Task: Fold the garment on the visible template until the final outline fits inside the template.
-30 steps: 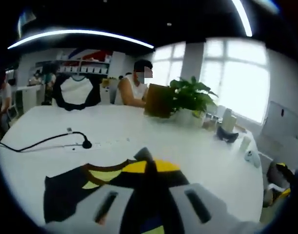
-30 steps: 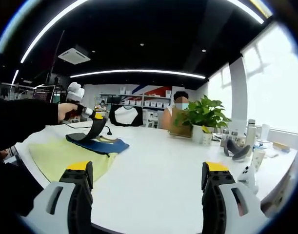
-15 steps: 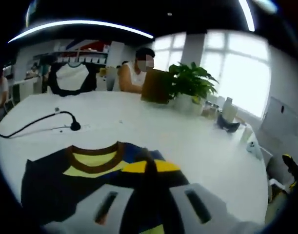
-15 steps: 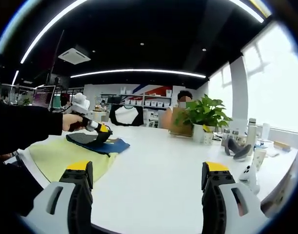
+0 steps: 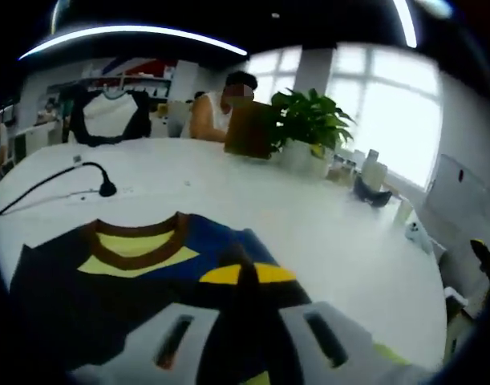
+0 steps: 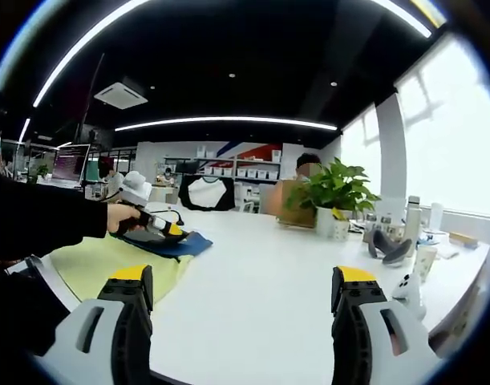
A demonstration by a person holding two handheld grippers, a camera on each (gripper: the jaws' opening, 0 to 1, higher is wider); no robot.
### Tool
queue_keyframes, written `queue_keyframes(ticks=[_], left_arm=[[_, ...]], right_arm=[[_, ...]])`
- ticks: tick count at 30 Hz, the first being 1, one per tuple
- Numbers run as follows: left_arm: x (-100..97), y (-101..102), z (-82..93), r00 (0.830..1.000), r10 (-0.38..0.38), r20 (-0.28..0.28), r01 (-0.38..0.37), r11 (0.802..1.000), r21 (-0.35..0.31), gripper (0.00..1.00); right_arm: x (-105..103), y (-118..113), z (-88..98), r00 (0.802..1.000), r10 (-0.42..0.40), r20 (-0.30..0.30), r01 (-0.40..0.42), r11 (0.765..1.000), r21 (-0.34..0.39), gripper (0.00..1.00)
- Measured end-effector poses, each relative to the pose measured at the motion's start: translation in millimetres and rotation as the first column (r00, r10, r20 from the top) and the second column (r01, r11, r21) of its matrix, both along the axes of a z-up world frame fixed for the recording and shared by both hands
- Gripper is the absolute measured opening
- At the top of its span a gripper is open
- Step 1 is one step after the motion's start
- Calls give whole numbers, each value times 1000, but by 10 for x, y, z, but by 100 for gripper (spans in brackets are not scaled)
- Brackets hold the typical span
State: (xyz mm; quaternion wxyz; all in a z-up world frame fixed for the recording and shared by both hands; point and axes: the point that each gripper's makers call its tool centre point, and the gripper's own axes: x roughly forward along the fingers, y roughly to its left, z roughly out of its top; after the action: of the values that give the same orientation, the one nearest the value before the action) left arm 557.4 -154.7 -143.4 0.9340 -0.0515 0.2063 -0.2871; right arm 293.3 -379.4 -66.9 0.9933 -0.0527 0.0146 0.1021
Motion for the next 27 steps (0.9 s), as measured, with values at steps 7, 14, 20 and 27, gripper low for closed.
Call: queue_keyframes(ticks=[7,14,20,27], left_arm=[[-17,-77,-86,1000,-26,-4,26,1000,-3,4],[-49,-131,-144,999,-50,-17,50,999,-10,4],[18,-177,-147,996,-87,11,87,996,7,6],[-68,-301,-98,991,-128,44,129,991,-25,7]], right_arm=[[-27,-46,19,1000,-10,6,10,1000,6,95],[-31,-46,18,1000,-9,7,9,1000,6,95],[-19,-37,19,1000,-5,5,5,1000,6,95],[-8,-51,13,1000,-5,3,5,1000,6,95]])
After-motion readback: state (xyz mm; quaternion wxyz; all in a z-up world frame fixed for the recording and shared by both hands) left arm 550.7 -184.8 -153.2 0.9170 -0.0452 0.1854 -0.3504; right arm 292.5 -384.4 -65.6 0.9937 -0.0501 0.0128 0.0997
